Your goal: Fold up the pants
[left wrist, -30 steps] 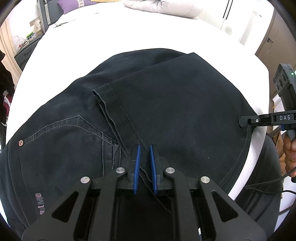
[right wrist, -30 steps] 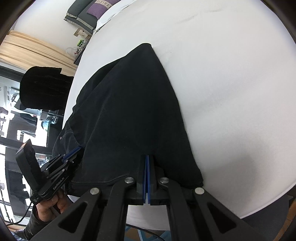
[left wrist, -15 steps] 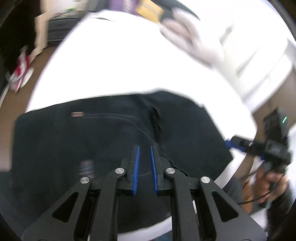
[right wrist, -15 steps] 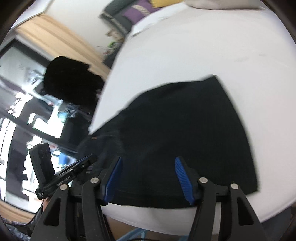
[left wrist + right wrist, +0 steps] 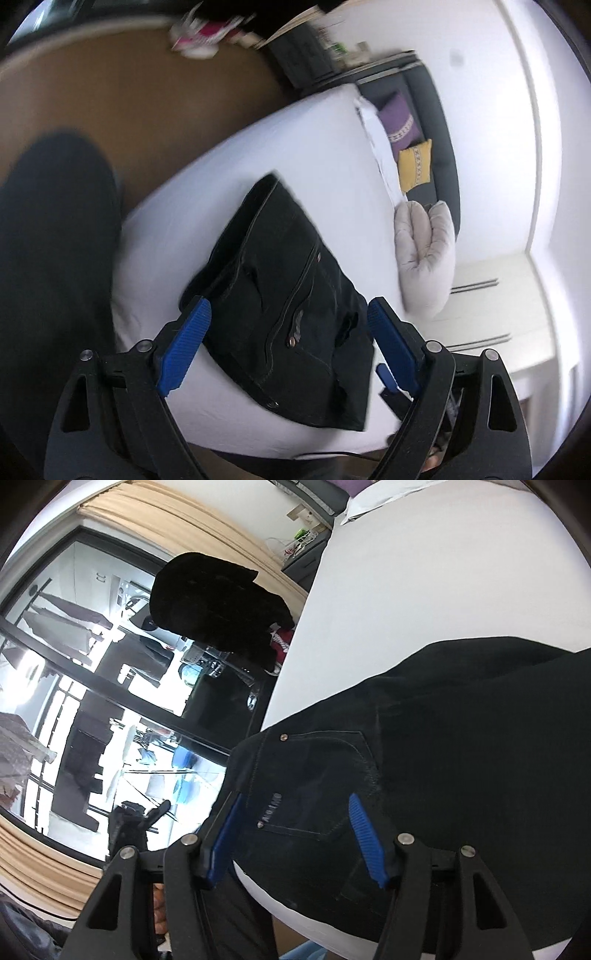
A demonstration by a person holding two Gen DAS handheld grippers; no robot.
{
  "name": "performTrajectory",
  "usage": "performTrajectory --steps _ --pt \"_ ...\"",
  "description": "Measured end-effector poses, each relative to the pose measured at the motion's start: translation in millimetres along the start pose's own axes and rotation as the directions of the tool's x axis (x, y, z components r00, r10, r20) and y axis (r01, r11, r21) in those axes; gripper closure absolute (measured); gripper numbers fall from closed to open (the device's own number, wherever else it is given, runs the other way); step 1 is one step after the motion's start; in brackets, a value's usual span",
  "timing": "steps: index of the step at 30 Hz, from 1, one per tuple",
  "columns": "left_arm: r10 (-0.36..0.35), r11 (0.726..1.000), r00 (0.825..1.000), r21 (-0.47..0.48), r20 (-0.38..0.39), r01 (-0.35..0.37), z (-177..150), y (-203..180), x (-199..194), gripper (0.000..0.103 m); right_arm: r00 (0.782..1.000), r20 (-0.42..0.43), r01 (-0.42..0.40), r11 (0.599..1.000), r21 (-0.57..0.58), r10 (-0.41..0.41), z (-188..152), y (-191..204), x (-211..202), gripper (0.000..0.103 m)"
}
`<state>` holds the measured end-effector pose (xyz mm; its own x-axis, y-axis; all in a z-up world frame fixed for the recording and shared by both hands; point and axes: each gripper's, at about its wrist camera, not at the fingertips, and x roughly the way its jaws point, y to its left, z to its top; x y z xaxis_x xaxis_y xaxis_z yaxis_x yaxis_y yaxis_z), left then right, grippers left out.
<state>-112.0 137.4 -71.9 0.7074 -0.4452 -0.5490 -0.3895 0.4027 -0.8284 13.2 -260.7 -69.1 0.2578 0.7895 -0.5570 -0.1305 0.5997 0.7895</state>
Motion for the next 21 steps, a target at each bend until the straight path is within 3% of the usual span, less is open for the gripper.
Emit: performTrajectory --steps 5,6,11,16,21 --pt "0.01 0.989 0.996 -0.144 -0.089 -0.022 -3.4 32.5 19.4 0.018 1.0 0.006 -0.008 0.999 0.041 0.007 -2.7 -11.4 -4.4 0.044" --pt "0.021 0.984 0.995 -0.172 -0.094 -0.037 -17.4 40.9 15.9 0.018 1.0 0.004 -0.002 0.999 0.045 0.002 -2.8 -12.3 -3.9 0.044" --pt "-0.024 0.966 0.996 -0.259 -0.081 0.002 -16.1 63.7 19.4 0.018 1.0 -0.022 0.018 0.998 0.052 -0.017 -2.4 -11.8 7.2 0.046" --pt "-0.064 0.963 0.995 -0.268 -0.072 0.043 -16.2 68.8 32.5 0.018 0.999 -0.037 0.011 0.999 0.052 -0.009 -1.1 -9.4 17.7 0.048" --pt "-0.112 0.936 0.993 -0.338 -0.03 0.095 -16.1 77.2 36.7 0.019 0.999 -0.045 0.009 0.998 0.061 -0.006 0.5 -10.6 21.5 0.051"
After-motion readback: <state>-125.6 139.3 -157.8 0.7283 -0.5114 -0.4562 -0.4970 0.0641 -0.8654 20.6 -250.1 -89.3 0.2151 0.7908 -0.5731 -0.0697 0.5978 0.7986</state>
